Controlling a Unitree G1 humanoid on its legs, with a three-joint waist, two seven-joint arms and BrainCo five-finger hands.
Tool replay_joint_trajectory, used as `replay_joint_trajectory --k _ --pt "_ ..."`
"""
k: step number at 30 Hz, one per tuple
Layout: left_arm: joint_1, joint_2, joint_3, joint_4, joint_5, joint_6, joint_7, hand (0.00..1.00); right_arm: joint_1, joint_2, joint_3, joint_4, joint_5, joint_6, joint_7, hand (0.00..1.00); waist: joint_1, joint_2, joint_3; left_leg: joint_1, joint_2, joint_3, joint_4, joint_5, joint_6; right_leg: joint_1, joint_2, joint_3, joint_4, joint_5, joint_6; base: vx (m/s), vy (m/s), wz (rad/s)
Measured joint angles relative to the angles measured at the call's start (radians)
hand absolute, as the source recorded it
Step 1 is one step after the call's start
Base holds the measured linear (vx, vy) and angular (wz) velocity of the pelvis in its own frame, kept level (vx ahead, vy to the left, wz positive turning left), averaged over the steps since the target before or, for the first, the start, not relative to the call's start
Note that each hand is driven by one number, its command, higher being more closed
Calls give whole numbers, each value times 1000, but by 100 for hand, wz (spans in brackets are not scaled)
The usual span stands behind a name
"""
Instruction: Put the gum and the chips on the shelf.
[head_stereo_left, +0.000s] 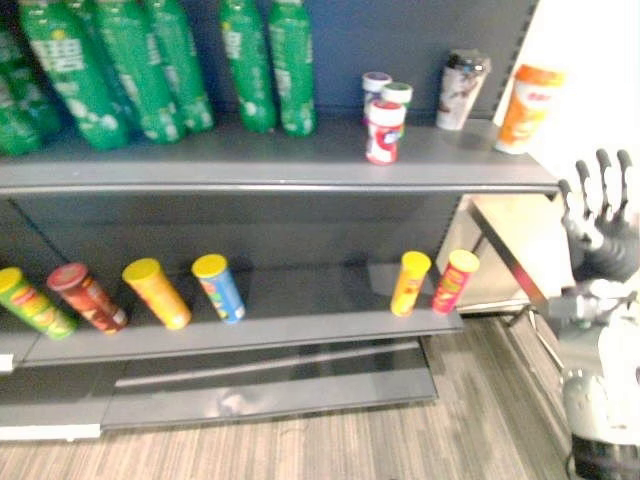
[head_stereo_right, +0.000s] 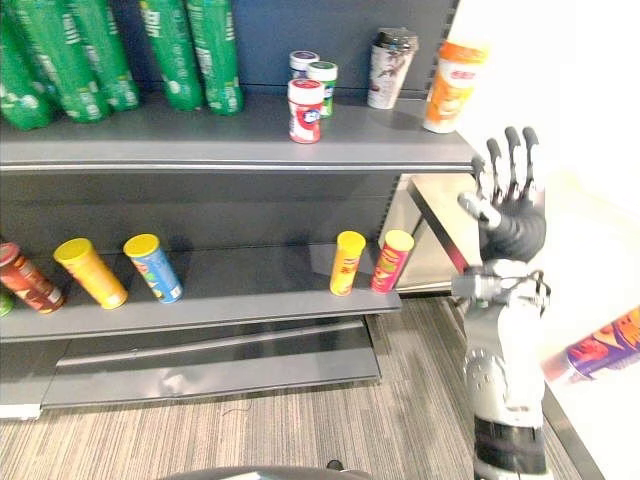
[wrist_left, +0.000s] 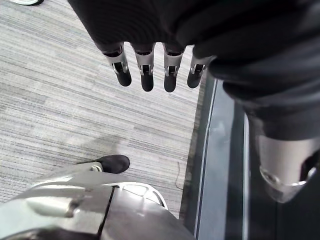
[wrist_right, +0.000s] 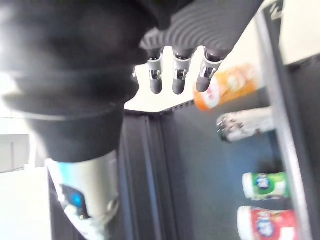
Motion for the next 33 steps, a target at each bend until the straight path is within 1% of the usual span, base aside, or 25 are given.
replay_joint_trajectory --k 1,2,3,4,5,6,7,8,9,10,11,12,13,15,18,20,22,25,27,29,30,32,33 --pt "4 0 0 0 0 -3 2 0 24 3 2 0 6 1 22 0 -8 0 0 3 1 7 0 -2 -1 0 1 5 1 0 0 16 1 -35" --pt "7 0 -1 0 0 -3 4 0 67 8 2 0 33 5 65 0 -16 1 0 11 3 19 0 -6 -6 -1 5 19 3 0 0 2 1 -26" --pt "9 0 -2 0 0 -3 4 0 100 18 6 2 54 18 106 0 -30 0 0 17 4 24 0 -10 -11 -2 6 23 8 -1 0 -5 2 -25" --pt "8 0 -3 0 -1 -3 4 0 116 20 10 5 61 20 126 0 -31 1 0 20 4 29 0 -13 -13 -4 7 28 11 -2 1 -19 0 -22" --pt "8 0 -4 0 -1 -3 4 0 143 20 32 17 86 29 167 0 -31 1 0 21 5 41 0 -15 -14 -5 10 40 14 -3 1 -28 -1 -20" --pt "6 0 -7 0 -2 -3 3 0 171 20 61 28 104 49 200 0 -32 1 1 22 5 43 0 -18 -13 -5 10 43 15 -5 3 -29 -2 -15" --pt "4 1 -12 0 -2 -3 3 0 185 21 83 38 118 57 215 0 -31 2 1 22 4 43 0 -18 -13 -4 10 43 15 -6 3 0 0 0" --pt "3 5 -23 0 -6 -3 3 0 200 26 130 78 123 69 244 0 -31 2 1 22 3 43 0 -18 -13 -4 9 43 15 -7 1 -24 -2 3" --pt "3 5 -35 0 -33 -3 3 0 209 39 179 131 122 86 273 0 -30 2 1 22 2 42 0 -18 -12 -4 8 43 16 -9 -2 -19 -1 4" --pt "3 6 -41 0 -42 -3 3 0 211 46 203 158 122 91 282 0 -29 3 1 22 1 42 0 -18 -12 -4 7 43 16 -9 -2 -18 2 4" --pt "1 7 -45 0 -42 -3 3 0 215 58 234 198 122 101 293 0 -29 9 5 20 0 41 0 -18 -12 -4 5 41 16 -9 -2 -5 10 7" --pt "-1 7 -51 0 -44 -3 4 0 224 63 280 279 121 109 307 0 -25 10 6 19 -3 37 0 -20 -9 -3 1 38 16 -10 -2 -4 14 9" --pt "-1 7 -53 0 -47 -3 3 0 225 65 295 316 119 111 308 0 -24 12 7 19 -5 35 0 -20 -8 -3 -1 36 15 -10 -2 4 22 10" --pt "-1 10 -66 1 -64 -1 3 0 232 83 333 465 105 110 307 0 -23 18 9 16 -12 33 0 -24 -3 -2 -8 34 15 -10 -2 26 30 5" --pt "-4 27 -93 0 -67 3 -14 0 253 95 356 608 42 101 303 0 -24 19 9 12 -17 21 0 -27 1 0 -15 22 15 -11 1 47 25 9" --pt "-8 27 -101 1 -67 14 -23 0 260 97 356 697 31 98 296 0 -26 21 11 11 -21 11 0 -29 4 4 -19 13 17 -15 6 55 25 15" --pt "-14 27 -102 1 -67 16 -31 0 265 108 355 795 -8 80 265 0 -24 29 18 17 -24 8 0 -34 4 10 -23 10 23 -20 14 57 26 6" --pt "-20 27 -106 1 -66 22 -36 0 264 136 350 874 -31 73 214 0 -25 36 20 21 -25 2 0 -40 4 13 -25 4 32 -28 11 43 17 7" --pt "-24 27 -111 0 -62 22 -36 0 261 160 342 952 -73 56 172 0 -25 39 21 21 -26 -4 0 -43 3 14 -26 -2 32 -29 10 47 9 5" --pt "-24 27 -112 0 -61 23 -36 0 260 179 314 1008 -93 51 147 0 -26 41 23 21 -26 -14 0 -43 3 18 -27 -12 33 -32 10 55 8 12" --pt "-26 26 -112 0 -61 26 -36 0 258 182 302 1044 -128 39 133 0 -25 43 24 22 -26 -16 0 -43 3 20 -28 -14 33 -34 11 51 8 9" --pt "-29 26 -114 0 -61 35 -36 0 248 186 280 1096 -166 32 108 0 -25 47 26 25 -27 -19 0 -41 6 22 -29 -19 38 -41 11 37 7 5" --pt "-29 25 -116 0 -61 35 -36 0 241 190 263 1133 -169 19 97 0 -25 49 31 35 -27 -21 0 -40 7 23 -30 -22 51 -50 11 38 5 7"
